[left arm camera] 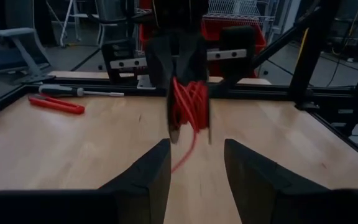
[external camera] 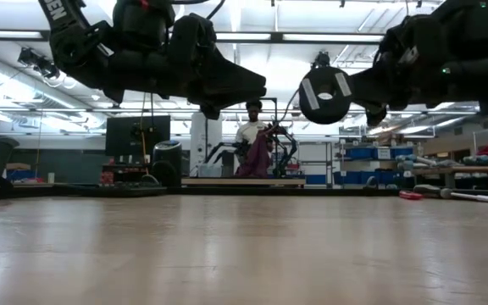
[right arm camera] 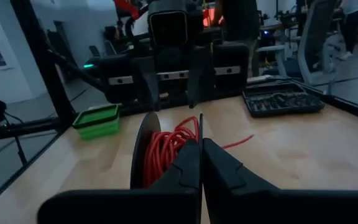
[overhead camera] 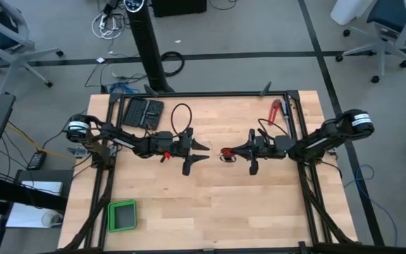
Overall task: Coil cords
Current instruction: Coil the red wire onto the black spool
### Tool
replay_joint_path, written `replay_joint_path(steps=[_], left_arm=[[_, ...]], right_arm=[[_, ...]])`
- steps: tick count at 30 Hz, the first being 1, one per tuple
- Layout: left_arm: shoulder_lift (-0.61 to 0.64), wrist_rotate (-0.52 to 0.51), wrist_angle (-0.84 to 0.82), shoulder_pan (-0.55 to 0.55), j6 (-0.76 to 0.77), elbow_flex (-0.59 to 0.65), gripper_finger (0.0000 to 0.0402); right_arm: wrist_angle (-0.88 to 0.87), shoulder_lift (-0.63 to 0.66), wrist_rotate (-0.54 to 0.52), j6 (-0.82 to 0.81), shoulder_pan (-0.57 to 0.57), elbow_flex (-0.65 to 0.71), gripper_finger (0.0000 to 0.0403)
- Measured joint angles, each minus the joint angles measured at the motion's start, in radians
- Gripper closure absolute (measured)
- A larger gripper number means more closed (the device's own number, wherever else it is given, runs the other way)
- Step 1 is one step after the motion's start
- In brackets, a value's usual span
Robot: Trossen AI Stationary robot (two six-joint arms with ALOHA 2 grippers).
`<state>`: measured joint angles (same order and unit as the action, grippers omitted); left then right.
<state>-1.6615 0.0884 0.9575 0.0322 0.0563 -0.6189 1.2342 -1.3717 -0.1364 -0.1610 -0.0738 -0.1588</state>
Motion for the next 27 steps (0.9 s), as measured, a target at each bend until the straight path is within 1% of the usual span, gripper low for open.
replay_joint_path(steps=[3, 7, 11, 13, 18, 22, 27], left_arm=[[0.000, -0.002, -0.002, 0.000, 0.000, 0.000, 0.0249], [0.000, 0.002, -0.002, -0.001, 0.003, 0.000, 0.0249], [0.000, 0.036, -0.016, -0.001, 0.004, 0.000, 0.0250], [0.000, 0.056, -0.020, -0.003, 0.003, 0.000, 0.0251], [0.000, 0.059, -0.025, -0.016, 0.002, 0.000, 0.0260], [0.000, 0.040, -0.024, -0.023, 0.001, 0.000, 0.0266], [0.000, -0.002, -0.015, -0.023, 0.001, 0.000, 0.0266]], right_arm=[[0.007, -0.050, 0.028, -0.003, 0.000, -0.039, 0.0401], [0.010, -0.108, 0.033, 0.019, 0.000, -0.104, 0.0401], [0.014, -0.127, 0.055, 0.062, 0.003, -0.152, 0.0401], [0.016, -0.124, 0.062, 0.073, 0.007, -0.158, 0.0401], [0.052, -0.124, 0.047, 0.087, 0.011, -0.160, 0.0401], [0.118, -0.133, 0.008, 0.095, 0.011, -0.160, 0.0401], [0.183, -0.159, 0.006, 0.086, 0.011, -0.160, 0.0401]])
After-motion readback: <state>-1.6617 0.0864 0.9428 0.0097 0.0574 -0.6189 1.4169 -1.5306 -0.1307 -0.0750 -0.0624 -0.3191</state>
